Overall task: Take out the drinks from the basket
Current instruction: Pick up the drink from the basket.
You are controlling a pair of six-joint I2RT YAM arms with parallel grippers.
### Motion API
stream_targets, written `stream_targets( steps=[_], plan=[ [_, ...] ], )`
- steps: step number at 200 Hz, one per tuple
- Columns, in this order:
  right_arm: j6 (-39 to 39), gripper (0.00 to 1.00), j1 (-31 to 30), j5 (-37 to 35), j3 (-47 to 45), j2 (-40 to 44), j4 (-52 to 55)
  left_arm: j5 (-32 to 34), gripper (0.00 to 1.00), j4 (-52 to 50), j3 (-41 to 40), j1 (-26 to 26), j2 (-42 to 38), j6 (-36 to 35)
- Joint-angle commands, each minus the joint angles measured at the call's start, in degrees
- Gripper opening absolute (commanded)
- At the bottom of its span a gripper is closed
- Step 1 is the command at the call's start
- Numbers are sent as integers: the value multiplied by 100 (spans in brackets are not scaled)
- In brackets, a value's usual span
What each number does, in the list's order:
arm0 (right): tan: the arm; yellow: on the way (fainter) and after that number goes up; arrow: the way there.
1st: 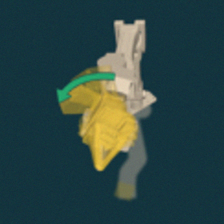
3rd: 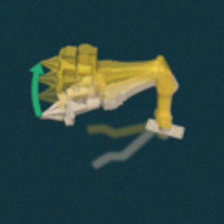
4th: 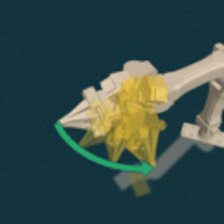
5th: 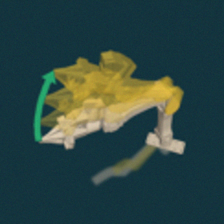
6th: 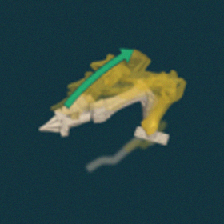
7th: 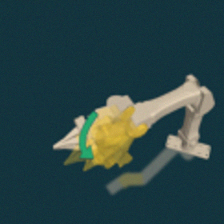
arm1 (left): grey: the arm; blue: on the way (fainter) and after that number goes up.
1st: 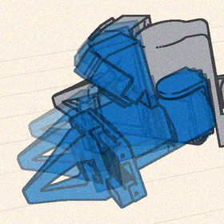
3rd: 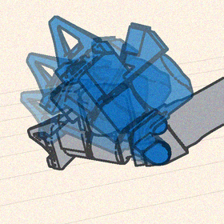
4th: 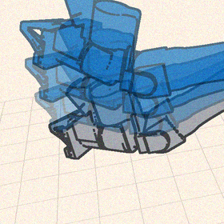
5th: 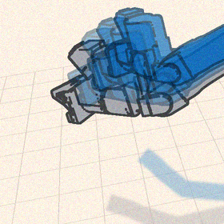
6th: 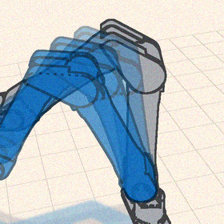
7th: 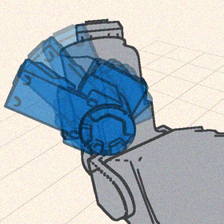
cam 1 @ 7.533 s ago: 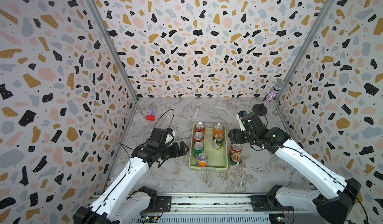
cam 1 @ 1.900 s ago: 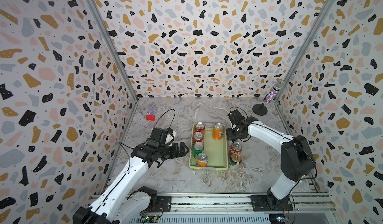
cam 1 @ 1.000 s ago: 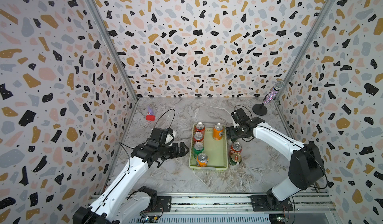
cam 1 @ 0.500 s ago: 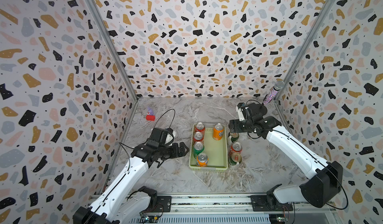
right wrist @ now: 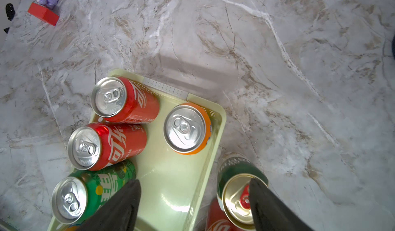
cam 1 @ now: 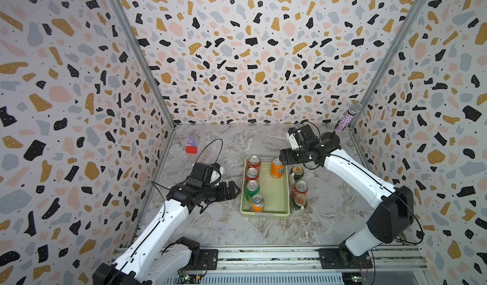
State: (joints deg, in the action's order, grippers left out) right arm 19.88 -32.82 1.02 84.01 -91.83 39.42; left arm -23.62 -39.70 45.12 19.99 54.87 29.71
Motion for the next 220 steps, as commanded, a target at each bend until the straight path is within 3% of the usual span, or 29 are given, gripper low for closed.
stream_targets(
  steps=[1,77,220],
  plan=[
    [-16,84,-102,-172,344,-171,160,-93,100,169,-11,15,-136,50],
    [119,84,-339,-545,963,-1102,393,-231,100,277,-82,19,-221,100],
    [227,81,-430,-625,1059,-1932,233,-117,100,327,-149,14,-185,153]
  ],
)
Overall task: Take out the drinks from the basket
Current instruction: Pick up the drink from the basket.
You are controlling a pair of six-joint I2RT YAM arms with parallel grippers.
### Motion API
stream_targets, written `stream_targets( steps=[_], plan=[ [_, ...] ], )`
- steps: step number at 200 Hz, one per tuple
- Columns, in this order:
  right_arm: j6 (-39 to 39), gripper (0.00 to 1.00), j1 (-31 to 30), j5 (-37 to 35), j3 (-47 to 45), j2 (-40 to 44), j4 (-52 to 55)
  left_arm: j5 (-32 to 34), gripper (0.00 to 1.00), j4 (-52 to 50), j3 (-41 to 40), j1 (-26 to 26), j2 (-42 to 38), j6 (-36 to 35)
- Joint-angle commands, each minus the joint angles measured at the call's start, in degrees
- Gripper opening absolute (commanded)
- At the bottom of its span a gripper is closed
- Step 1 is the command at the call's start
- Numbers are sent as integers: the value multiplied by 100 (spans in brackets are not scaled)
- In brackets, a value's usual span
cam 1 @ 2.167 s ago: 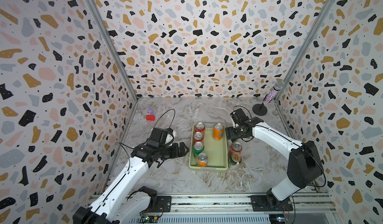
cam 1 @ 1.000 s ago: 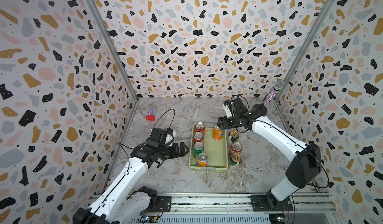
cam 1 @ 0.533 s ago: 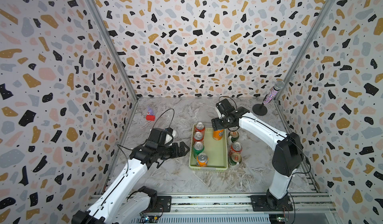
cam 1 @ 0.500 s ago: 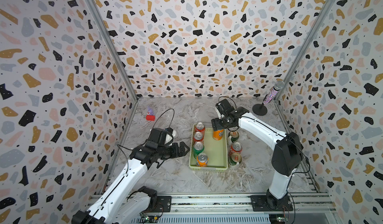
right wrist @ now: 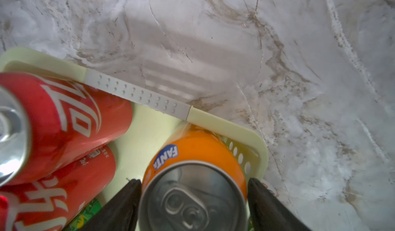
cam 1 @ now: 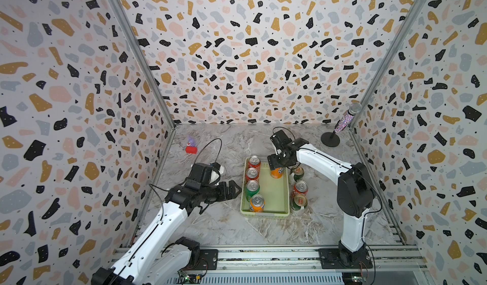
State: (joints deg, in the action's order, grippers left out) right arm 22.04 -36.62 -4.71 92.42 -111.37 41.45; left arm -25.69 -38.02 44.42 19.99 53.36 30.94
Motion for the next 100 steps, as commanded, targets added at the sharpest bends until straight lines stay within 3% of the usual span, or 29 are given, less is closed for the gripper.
stream_targets(
  steps=[1,100],
  plan=[
    [11,81,-48,-59,216,20,30,100,100,157,-81,18,-36,33],
    [-60,74,-62,-130,346,-296,-23,118,100,155,-83,18,25,44]
  ],
)
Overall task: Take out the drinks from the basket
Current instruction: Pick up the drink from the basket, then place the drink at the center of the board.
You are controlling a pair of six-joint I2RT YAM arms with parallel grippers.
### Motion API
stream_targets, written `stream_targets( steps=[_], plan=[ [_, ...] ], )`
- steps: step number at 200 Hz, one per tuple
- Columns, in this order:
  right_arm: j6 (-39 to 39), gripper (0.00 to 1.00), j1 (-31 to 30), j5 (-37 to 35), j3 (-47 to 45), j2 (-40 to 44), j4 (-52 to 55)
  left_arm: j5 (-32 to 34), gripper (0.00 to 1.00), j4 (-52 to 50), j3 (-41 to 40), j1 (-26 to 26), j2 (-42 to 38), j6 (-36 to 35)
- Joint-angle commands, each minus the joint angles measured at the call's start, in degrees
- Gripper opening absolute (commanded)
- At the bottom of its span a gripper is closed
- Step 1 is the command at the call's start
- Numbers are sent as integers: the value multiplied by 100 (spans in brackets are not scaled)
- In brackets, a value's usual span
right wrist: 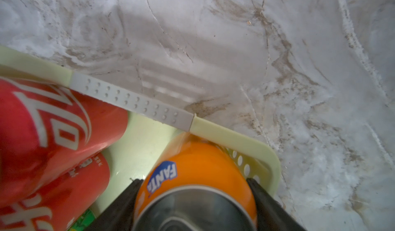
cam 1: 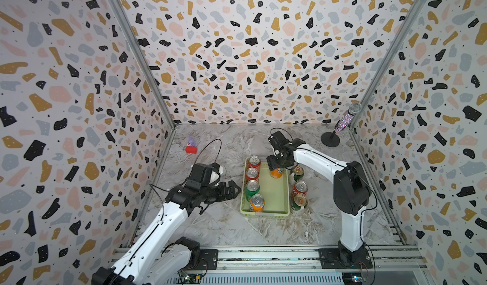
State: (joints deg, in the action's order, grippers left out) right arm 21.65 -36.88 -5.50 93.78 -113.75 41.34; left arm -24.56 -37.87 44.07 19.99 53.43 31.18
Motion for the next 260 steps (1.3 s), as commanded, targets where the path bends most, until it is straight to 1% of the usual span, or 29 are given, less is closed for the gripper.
stream_targets(
  steps=[1,20,61,83,100,141,182,260],
  plan=[
    [-20,74,-33,-54,211,-63,-12,4,100,144,-44,16,18,20],
    [-29,68,-29,-41,265,-128,10,13,100,136,-46,16,13,19],
    [-37,44,-32,-4,266,3,80,28,100,139,-44,23,45,18],
    [-65,36,-34,102,265,232,118,28,100,139,-44,22,61,20],
    [-95,32,-29,179,288,448,124,25,100,139,-49,21,89,23],
    [-193,27,-21,100,592,859,342,42,100,139,-43,19,107,20],
    [-352,26,95,-57,787,1272,535,72,100,136,-55,16,84,20],
    [-628,26,843,-335,572,1813,662,83,100,132,-52,20,72,24]
  ],
)
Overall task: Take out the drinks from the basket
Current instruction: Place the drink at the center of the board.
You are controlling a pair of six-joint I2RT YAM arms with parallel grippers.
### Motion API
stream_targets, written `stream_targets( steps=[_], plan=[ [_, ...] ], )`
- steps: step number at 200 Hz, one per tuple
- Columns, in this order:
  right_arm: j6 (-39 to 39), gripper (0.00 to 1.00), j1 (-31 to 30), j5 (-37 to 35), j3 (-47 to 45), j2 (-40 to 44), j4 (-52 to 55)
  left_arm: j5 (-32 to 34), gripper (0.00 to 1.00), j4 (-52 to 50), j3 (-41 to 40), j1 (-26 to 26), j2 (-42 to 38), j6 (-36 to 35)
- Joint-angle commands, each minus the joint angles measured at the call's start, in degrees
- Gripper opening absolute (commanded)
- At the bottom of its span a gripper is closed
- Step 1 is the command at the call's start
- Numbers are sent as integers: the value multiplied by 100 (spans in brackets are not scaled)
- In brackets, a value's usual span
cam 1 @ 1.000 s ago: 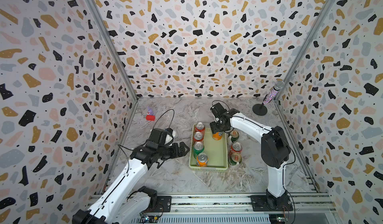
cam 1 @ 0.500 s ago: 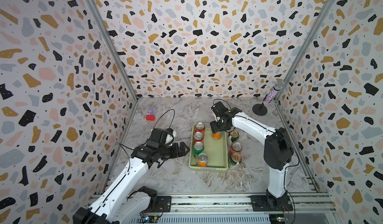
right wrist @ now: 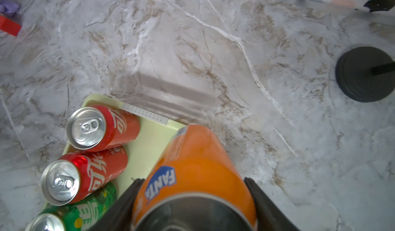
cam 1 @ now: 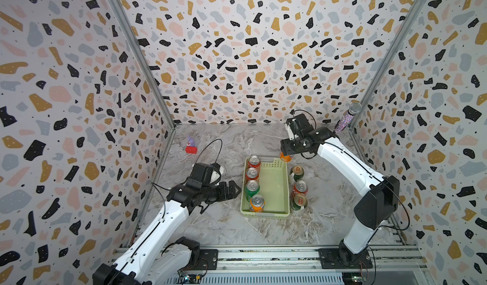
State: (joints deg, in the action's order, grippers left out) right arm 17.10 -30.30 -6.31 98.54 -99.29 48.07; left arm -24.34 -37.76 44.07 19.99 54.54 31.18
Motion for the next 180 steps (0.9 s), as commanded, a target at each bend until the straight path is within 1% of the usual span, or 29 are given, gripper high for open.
stream_targets(
  steps=[1,52,87,134,180],
  plan=[
    [-177,26,193,-260,91,362,-14,61,100,120,-50,17,-40,26],
    [-247,26,404,-450,16,-49,-82,96,100,120,-65,16,-49,37],
    [-123,25,412,-319,-233,-321,-369,107,100,124,-63,17,-49,29],
    [112,26,419,-213,-624,-482,-683,81,100,128,-63,19,-23,27],
    [207,26,419,-151,-819,-602,-813,67,100,135,-59,23,-38,32]
  ],
)
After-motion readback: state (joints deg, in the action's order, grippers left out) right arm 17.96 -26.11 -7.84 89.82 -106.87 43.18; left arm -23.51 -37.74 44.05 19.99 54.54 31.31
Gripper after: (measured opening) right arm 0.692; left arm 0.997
